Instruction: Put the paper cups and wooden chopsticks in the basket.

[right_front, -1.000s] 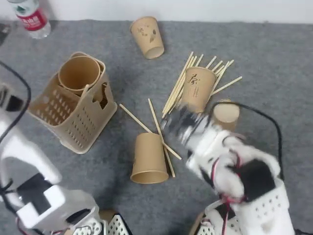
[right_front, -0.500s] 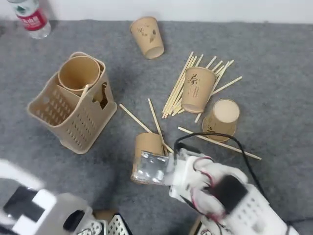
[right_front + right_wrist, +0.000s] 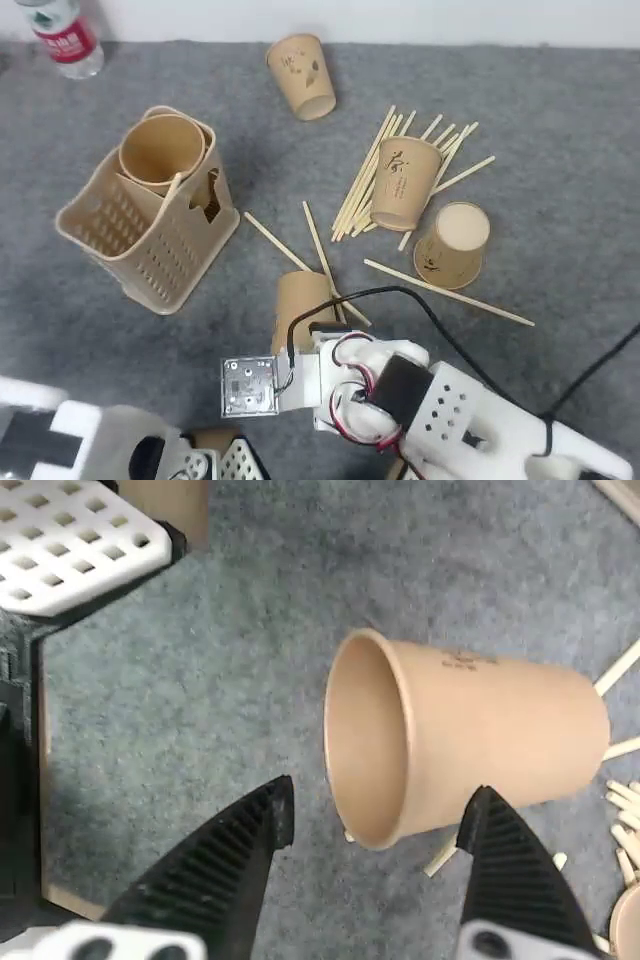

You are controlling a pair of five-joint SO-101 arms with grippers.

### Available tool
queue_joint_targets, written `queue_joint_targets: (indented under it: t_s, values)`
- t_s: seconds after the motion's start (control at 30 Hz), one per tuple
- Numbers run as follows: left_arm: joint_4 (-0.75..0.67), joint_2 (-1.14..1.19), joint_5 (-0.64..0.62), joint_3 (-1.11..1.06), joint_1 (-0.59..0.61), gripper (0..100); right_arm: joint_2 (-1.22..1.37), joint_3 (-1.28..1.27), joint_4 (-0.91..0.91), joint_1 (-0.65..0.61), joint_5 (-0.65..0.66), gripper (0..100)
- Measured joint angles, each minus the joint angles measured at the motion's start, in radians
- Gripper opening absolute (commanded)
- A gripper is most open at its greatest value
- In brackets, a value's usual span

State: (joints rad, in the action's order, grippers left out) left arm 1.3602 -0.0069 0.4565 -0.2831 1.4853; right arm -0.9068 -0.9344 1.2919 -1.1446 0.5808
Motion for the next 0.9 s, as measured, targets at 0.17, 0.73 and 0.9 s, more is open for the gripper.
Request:
queue_joint_targets:
  t_s: [0.17, 0.73, 0.9]
  values:
    - [-0.049, 0.000, -0.055, -0.213, -0.006, 24, 0.000, -0.071, -0.087, 0.012, -0.002, 27.6]
    - [-0.310, -0.032, -0.129, -0.519, -0.011, 24, 0.000, -0.203, -0.537, 0.296, 0.058, 27.0]
    - [-0.310, -0.038, -0.129, -0.526, -0.011, 24, 0.000, -0.203, -0.608, 0.347, 0.069, 10.3]
